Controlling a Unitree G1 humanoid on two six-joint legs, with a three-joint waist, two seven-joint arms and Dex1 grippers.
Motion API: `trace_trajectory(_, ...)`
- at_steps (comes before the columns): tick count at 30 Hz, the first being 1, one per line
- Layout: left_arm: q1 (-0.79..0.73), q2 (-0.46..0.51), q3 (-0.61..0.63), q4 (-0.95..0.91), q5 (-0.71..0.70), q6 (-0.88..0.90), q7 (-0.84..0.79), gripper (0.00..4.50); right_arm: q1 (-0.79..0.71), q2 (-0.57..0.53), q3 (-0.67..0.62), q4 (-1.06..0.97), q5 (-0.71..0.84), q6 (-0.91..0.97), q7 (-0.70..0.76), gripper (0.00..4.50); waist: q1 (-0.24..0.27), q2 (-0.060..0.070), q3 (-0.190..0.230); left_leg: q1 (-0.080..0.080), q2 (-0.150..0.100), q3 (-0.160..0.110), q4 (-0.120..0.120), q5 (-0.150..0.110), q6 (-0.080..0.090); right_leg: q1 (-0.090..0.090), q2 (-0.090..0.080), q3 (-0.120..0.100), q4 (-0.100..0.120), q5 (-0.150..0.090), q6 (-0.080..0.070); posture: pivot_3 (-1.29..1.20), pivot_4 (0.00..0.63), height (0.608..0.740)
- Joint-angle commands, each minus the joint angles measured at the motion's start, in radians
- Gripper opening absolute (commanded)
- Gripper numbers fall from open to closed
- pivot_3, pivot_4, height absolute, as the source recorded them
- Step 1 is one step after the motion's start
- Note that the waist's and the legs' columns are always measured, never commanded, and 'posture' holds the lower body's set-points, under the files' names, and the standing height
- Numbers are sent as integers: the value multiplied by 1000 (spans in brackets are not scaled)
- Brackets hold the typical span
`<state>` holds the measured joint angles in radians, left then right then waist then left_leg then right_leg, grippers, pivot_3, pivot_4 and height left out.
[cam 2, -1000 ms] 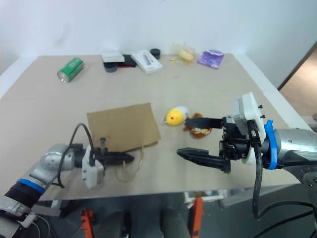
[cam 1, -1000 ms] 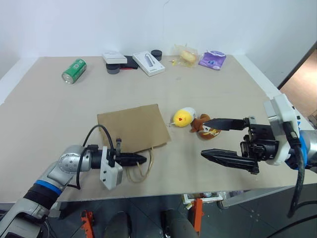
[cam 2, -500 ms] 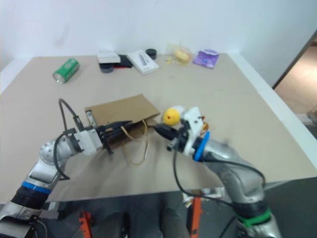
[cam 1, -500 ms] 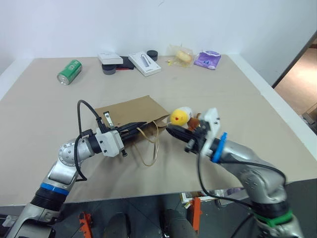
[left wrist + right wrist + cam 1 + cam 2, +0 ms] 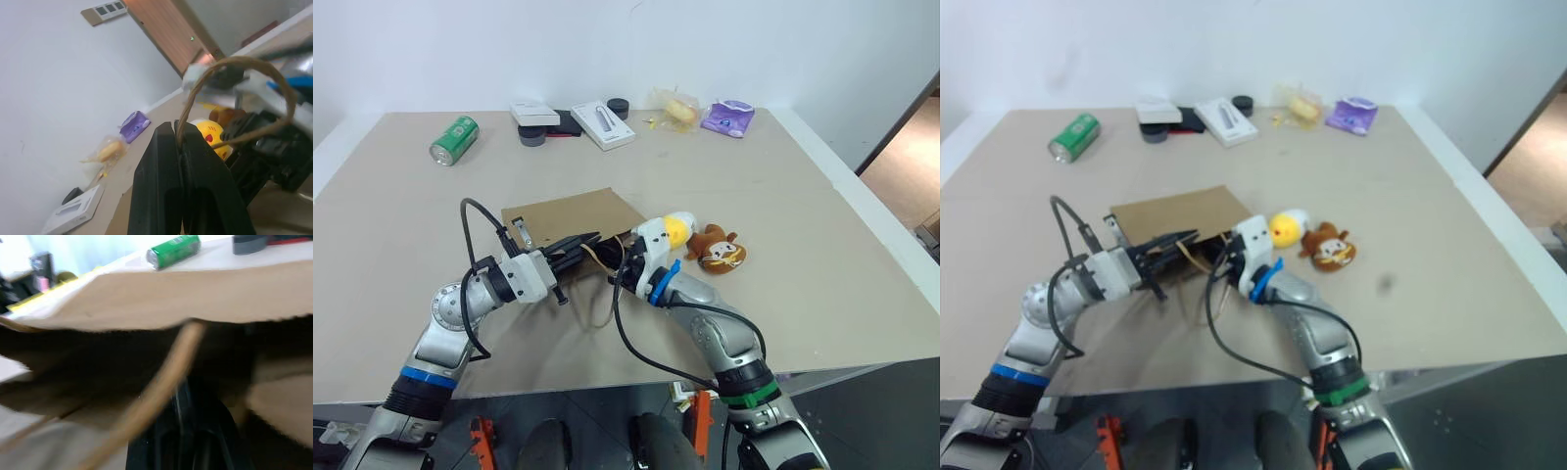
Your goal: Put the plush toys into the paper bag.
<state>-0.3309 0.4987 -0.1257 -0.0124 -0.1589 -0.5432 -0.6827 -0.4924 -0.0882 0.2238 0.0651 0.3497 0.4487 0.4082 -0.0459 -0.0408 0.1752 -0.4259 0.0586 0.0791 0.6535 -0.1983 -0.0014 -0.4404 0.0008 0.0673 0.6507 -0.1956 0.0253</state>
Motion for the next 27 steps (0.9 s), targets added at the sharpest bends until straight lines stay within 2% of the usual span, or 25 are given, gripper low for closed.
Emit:
trace_trajectory(1,-33,-48,57,-72,-40,90,85,0,-32,35,-15,39,-38,40,-65,81,0,0,0,0,0,0,0,0,0,0,0,0,0,0,0,0,150,740)
trace_trajectory(5,-102,-98,114,-118,-37,181,182,0,-23,37,-17,51,-74,119,-104,81,0,0,0,-1,0,0,0,0,0,-1,0,0,0,1,1,0,150,740)
trace_trajectory(16,-151,-114,144,-215,-13,191,214,0,-19,35,-35,28,-97,225,-126,81,1,-2,-3,0,0,-1,0,0,0,1,0,0,0,0,1,0,150,740)
trace_trajectory(21,-151,-119,153,-225,-2,212,226,0,-12,38,-36,11,-97,221,-116,81,1,-2,-4,0,0,-1,0,0,0,1,0,0,0,0,1,0,150,740)
trace_trajectory(27,-88,-123,123,-195,10,200,200,0,9,27,-53,-101,-58,107,-32,81,0,-2,-3,-1,0,-1,-1,0,0,0,0,0,0,0,1,0,150,740)
